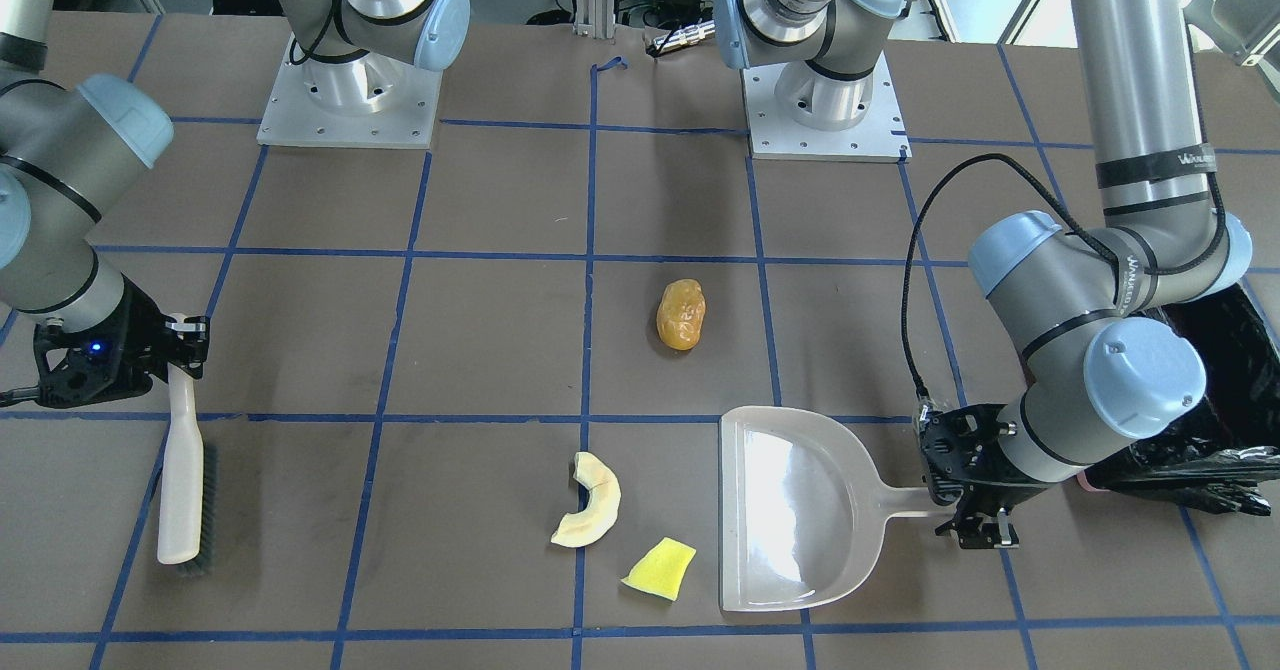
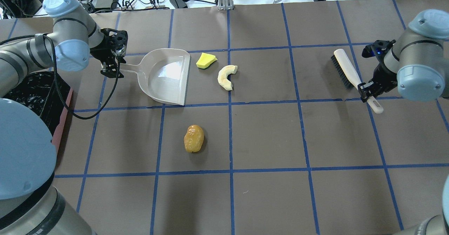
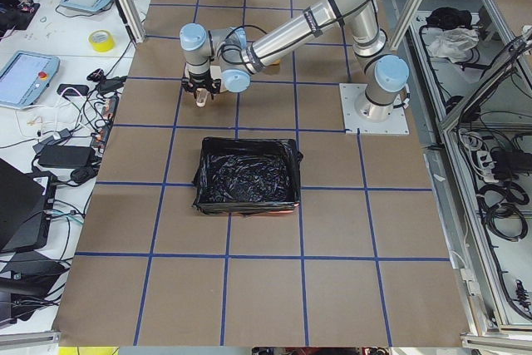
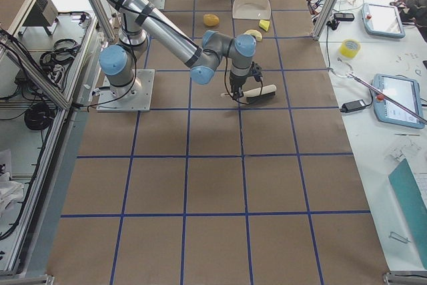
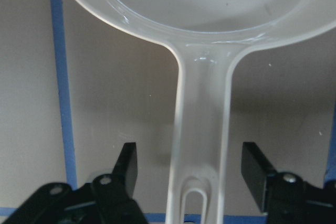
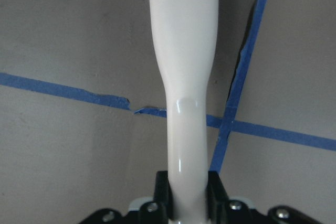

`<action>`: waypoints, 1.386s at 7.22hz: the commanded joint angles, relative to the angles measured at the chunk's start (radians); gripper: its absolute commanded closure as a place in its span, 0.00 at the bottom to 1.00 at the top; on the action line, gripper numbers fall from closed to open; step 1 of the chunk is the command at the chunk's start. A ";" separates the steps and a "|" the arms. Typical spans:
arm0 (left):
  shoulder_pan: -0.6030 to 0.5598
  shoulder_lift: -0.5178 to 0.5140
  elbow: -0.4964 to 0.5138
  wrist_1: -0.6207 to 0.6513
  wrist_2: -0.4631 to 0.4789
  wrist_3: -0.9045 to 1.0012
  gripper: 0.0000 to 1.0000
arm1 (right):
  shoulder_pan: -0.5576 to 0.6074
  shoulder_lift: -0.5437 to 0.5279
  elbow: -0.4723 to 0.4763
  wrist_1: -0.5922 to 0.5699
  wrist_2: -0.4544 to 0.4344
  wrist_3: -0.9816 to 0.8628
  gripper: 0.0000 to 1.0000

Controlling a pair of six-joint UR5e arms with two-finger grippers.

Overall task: Sweep and dump trash into bin
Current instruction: 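Lift the white brush with the right gripper and move it toward the dustpan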

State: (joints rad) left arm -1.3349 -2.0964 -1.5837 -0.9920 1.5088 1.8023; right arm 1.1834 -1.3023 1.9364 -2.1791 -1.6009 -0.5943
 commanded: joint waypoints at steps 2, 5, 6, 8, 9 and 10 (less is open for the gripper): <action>0.000 0.007 0.005 0.006 0.008 0.015 1.00 | 0.069 -0.057 -0.083 0.159 0.010 0.165 1.00; -0.006 0.006 0.002 0.004 0.008 0.022 1.00 | 0.328 -0.048 -0.136 0.205 0.024 0.516 1.00; -0.006 0.003 0.004 0.004 0.008 0.020 1.00 | 0.375 -0.045 -0.139 0.188 0.063 0.583 1.00; -0.007 0.004 0.004 0.004 0.010 0.014 1.00 | 0.476 0.006 -0.151 0.124 0.079 0.721 1.00; -0.007 0.012 0.004 -0.004 0.017 0.014 1.00 | 0.537 0.041 -0.158 0.064 0.079 0.779 1.00; -0.009 0.019 0.002 -0.007 0.025 0.015 1.00 | 0.561 0.076 -0.186 0.056 0.081 0.839 1.00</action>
State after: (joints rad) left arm -1.3426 -2.0857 -1.5803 -0.9938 1.5255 1.8170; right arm 1.6949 -1.2704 1.7751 -2.0905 -1.5223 0.1657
